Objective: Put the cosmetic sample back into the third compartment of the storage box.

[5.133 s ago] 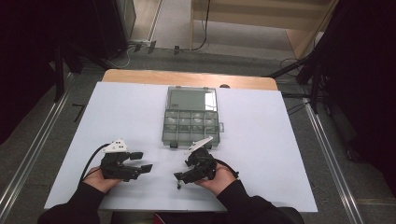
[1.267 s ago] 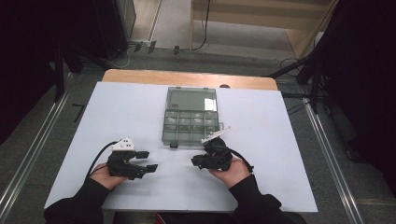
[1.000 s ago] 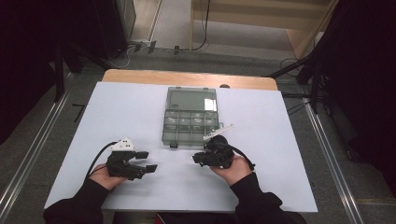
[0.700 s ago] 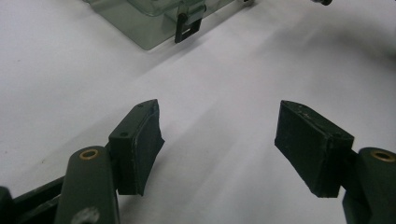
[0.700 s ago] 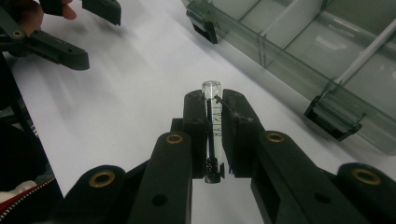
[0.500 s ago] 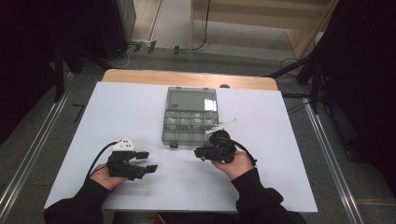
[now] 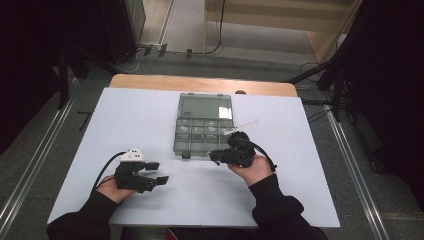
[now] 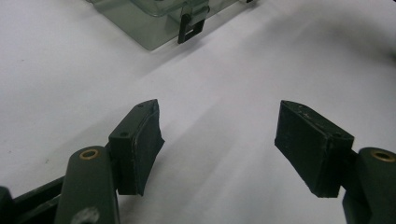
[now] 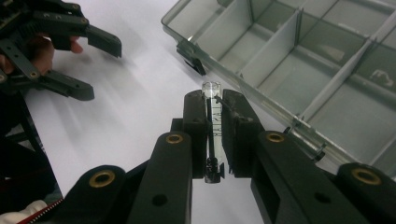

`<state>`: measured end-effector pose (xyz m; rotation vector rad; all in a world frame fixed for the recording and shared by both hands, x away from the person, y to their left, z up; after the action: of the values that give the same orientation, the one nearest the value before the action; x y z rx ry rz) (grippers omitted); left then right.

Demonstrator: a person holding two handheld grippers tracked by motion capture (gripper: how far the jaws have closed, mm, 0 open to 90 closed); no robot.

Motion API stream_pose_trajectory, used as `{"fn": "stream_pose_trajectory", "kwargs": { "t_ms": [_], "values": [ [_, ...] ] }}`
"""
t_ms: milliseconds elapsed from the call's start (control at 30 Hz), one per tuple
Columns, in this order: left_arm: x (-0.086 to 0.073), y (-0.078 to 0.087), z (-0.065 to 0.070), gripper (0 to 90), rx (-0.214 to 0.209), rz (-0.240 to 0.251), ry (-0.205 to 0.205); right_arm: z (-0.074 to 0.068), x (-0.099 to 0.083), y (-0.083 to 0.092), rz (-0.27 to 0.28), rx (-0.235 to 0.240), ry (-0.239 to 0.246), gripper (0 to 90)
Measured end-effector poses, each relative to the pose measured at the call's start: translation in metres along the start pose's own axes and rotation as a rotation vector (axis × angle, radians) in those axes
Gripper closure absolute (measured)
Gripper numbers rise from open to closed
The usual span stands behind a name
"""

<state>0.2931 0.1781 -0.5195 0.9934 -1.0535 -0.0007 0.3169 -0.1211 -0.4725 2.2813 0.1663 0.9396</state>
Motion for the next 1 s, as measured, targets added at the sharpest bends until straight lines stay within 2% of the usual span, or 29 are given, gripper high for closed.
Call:
{"fn": "stream_pose_trajectory", "kwargs": {
  "t_ms": [267,633,1000],
  "values": [
    [0.000,0.000,0.000,30.7,0.001,0.000,0.000,0.007,0.010,0.000,0.001,-0.026,-0.002,82.3],
    [-0.001,0.000,0.000,30.7,0.006,0.001,0.002,0.018,0.026,0.001,0.006,-0.015,-0.025,82.4],
    [-0.001,0.000,-0.001,30.7,0.001,0.001,0.001,0.028,0.040,0.004,0.013,-0.044,-0.034,82.4]
  ]
}}
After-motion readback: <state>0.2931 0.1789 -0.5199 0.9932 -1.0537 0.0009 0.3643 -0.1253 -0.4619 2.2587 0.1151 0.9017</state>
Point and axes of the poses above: each handheld gripper's, and its own axes: y roughly backward along the jaws, x roughly out of its top, z roughly to its right, the point moved 3 cm from there along -y, roughly forward along the jaws, and after that the axes turned 13 degrees about x, right-handed, at the moved point
